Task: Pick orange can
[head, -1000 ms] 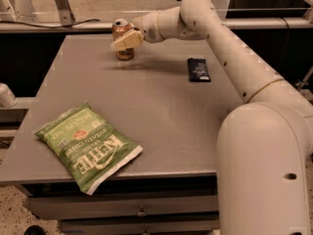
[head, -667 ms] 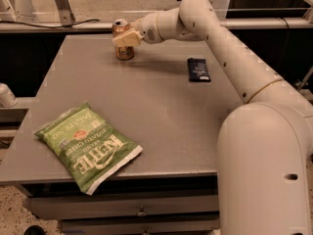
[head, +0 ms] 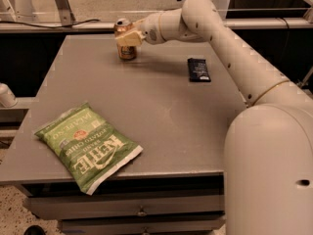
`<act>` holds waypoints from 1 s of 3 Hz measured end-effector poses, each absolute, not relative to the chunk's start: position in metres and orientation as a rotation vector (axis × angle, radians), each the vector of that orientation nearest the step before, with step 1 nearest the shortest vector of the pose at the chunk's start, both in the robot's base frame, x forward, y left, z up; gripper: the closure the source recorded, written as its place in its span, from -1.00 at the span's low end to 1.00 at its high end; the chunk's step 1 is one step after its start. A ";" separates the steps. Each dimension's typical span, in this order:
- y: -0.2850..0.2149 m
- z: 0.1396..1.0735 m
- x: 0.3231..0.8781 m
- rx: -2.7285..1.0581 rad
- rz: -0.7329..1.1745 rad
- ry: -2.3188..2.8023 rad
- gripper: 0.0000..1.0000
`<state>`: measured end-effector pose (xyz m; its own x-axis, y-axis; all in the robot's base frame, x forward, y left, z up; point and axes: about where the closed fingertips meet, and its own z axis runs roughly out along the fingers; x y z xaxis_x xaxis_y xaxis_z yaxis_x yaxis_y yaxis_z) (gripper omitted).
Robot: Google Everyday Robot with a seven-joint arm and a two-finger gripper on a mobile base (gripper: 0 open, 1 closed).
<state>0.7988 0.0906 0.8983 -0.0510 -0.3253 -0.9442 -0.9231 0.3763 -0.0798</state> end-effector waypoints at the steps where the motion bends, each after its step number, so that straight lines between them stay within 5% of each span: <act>1: 0.085 0.913 0.791 -1.124 0.734 1.607 1.00; 3: 0.073 0.970 0.771 -1.024 0.778 1.564 1.00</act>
Offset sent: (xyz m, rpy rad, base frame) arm -0.0304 -0.0294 0.0785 0.0905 0.0115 -0.0385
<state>0.7715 0.0731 0.9698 -0.0709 -0.2168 -0.9736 -0.9071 0.4201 -0.0275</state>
